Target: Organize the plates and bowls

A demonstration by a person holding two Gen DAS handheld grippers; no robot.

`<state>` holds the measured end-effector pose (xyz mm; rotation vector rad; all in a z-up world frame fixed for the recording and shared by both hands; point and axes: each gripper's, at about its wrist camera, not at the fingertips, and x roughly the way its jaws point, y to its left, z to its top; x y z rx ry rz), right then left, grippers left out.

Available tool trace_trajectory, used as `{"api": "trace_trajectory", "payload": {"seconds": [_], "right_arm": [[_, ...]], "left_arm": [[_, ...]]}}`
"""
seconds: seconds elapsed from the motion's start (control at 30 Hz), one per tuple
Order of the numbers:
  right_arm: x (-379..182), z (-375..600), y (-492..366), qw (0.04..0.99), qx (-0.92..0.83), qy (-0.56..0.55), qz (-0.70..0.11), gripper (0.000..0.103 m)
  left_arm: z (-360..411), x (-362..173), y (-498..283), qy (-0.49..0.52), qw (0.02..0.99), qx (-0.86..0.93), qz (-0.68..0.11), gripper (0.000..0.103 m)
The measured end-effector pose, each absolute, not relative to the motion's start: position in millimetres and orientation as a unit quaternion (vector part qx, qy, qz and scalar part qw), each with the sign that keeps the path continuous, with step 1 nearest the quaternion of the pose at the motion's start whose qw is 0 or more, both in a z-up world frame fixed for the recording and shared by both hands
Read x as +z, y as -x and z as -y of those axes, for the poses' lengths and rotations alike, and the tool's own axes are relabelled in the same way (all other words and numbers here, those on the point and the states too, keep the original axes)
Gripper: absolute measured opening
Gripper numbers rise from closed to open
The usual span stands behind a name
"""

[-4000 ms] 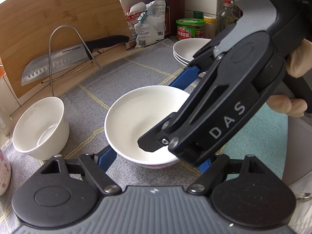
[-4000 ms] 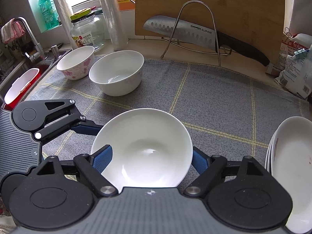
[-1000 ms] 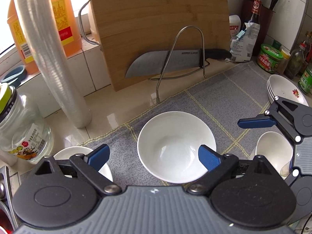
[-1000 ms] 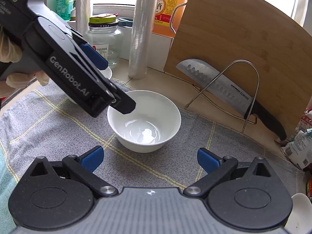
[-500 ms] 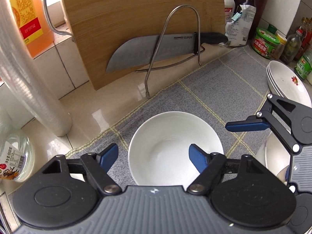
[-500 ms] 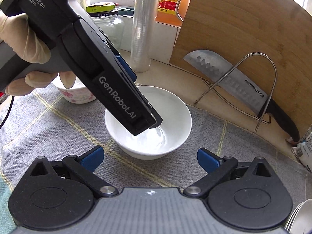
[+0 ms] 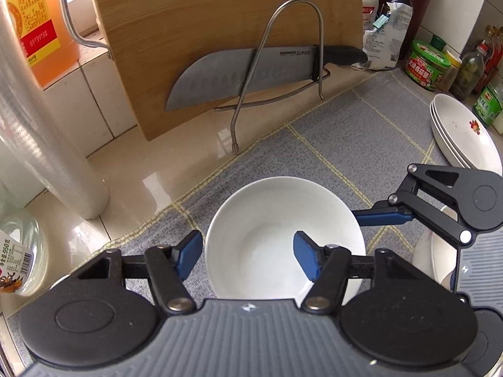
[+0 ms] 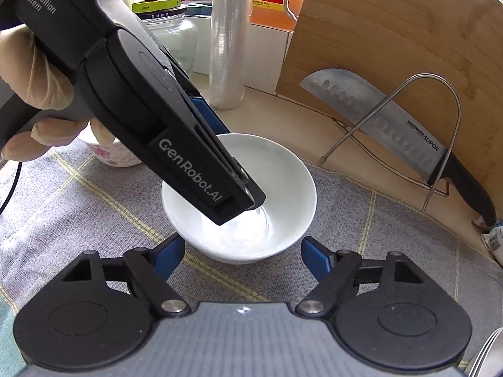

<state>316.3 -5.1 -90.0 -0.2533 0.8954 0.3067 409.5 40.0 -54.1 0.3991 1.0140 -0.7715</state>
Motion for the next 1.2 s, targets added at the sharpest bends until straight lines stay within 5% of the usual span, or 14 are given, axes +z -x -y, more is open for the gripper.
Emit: {"api": "trace_trajectory", "payload": {"seconds": [1.2], "right_arm": [[-90.3, 4.0, -317.4, 0.883, 0.15, 0.129, -0.426, 0.08]], "left_arm": [[-36.9, -51.1, -410.6, -0.195, 0.776, -0.379, -0.466, 0.055]]}}
